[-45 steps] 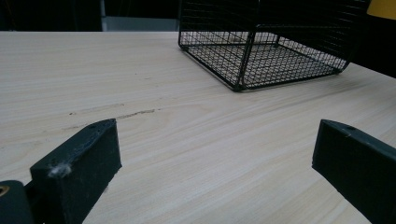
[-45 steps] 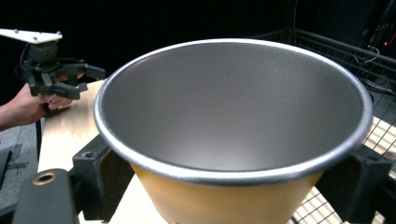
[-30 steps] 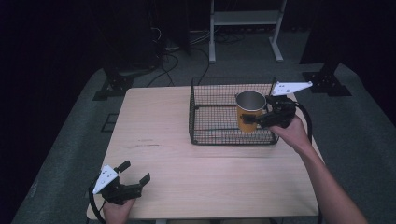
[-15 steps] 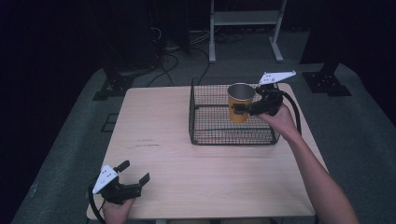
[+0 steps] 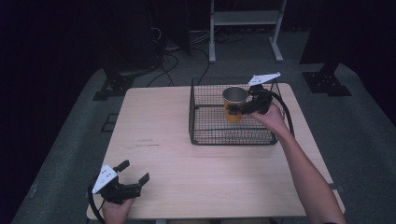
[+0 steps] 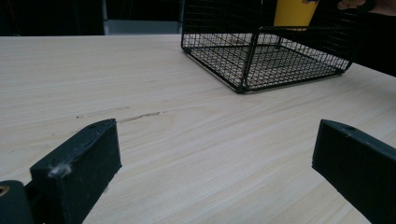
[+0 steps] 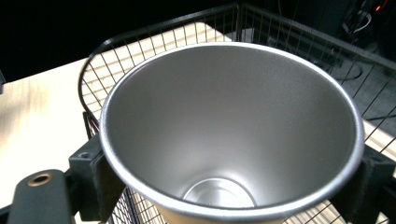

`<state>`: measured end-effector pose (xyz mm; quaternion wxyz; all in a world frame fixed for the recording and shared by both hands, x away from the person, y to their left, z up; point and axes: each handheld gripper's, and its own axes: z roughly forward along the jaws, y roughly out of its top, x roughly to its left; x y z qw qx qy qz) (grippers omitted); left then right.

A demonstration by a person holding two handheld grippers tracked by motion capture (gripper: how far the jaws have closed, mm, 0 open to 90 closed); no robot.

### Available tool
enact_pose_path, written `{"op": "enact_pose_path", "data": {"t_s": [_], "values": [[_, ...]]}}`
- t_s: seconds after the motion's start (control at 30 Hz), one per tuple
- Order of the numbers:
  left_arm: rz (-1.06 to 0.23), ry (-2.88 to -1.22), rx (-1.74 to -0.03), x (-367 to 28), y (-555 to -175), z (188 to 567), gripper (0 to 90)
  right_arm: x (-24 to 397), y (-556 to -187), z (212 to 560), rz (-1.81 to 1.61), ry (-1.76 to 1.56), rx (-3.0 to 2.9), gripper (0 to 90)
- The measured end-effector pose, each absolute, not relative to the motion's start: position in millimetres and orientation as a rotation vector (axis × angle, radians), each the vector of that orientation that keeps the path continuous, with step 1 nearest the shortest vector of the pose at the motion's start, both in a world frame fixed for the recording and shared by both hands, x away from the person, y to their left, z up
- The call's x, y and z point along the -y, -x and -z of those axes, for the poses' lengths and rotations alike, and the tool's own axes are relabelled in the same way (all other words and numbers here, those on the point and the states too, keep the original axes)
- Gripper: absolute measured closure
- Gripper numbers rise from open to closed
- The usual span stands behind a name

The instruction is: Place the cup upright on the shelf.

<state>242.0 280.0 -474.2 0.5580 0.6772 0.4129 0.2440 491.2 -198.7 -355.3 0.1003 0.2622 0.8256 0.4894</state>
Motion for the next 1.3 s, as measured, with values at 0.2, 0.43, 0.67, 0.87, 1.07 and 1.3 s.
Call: {"op": "enact_pose_path", "data": {"t_s": [0.2, 0.43, 0.67, 0.87, 1.07, 1.3], "values": [[-0.577, -1.599, -0.974, -280.2, -241.8, 474.1, 0.4, 199.7, -502.7, 371.9, -1.409, -0.833, -2.473, 12.6], [-0.575, -1.596, -0.968, -280.4, -241.6, 474.1, 0.4, 199.7, -511.1, 385.1, -1.337, -0.88, -2.501, 12.6], [-0.576, -1.597, -0.965, -279.7, -241.7, 473.9, 0.4, 195.0, -514.1, 390.3, -1.253, -0.879, -2.539, 12.6], [-0.576, -1.597, -0.965, -279.4, -241.6, 473.7, 0.4, 191.5, -518.4, 392.9, -1.189, -0.882, -2.557, 12.6], [-0.574, -1.599, -0.966, -279.1, -241.7, 474.3, 0.4, 186.7, -521.6, 395.8, -1.149, -0.892, -2.578, 12.6], [-0.579, -1.591, -0.969, -280.6, -240.6, 473.9, 0.5, 182.0, -523.2, 400.8, -1.091, -0.883, -2.605, 12.6]]}}
